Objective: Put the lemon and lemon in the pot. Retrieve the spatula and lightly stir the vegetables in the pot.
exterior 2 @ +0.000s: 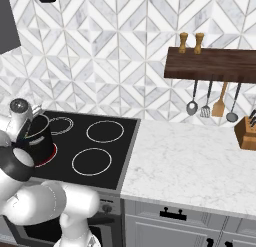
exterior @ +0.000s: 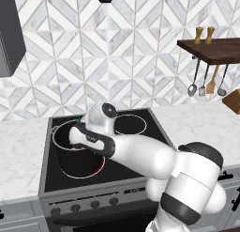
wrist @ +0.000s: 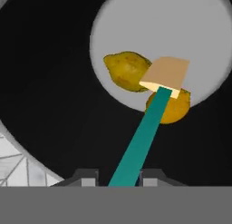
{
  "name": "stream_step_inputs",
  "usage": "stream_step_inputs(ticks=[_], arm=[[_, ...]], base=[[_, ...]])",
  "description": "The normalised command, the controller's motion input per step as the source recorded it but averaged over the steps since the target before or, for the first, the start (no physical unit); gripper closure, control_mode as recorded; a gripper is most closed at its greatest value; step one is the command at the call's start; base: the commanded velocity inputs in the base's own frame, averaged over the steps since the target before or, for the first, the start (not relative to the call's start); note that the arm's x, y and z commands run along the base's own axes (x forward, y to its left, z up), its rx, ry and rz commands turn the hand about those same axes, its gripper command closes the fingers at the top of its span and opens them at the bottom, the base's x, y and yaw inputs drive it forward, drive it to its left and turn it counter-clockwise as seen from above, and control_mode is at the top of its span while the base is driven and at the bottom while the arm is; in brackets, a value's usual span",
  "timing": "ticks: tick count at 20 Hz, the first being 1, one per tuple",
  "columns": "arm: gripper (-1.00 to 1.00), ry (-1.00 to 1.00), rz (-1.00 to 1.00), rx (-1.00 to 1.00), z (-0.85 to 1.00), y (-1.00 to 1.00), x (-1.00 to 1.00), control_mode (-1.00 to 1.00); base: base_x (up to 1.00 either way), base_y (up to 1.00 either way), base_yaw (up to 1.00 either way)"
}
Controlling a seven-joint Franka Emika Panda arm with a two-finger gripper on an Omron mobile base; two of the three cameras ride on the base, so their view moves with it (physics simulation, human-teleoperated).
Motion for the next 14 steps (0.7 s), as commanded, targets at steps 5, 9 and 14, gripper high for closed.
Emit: stream_step_inputs(ticks=[5,9,14], arm=[[1.0,-0.3,-0.1,-0.22,0.2,0.0,0.0,-1.0],[1.0,-0.19,-0.09,-0.09,0.27,0.06,0.0,-1.0],[1.0,0.01,-0.04,0.19,0.17,0.19,0.0,-1.0]], base=[[0.0,0.0,0.0],[0.0,0.0,0.0],[0.0,0.0,0.0]])
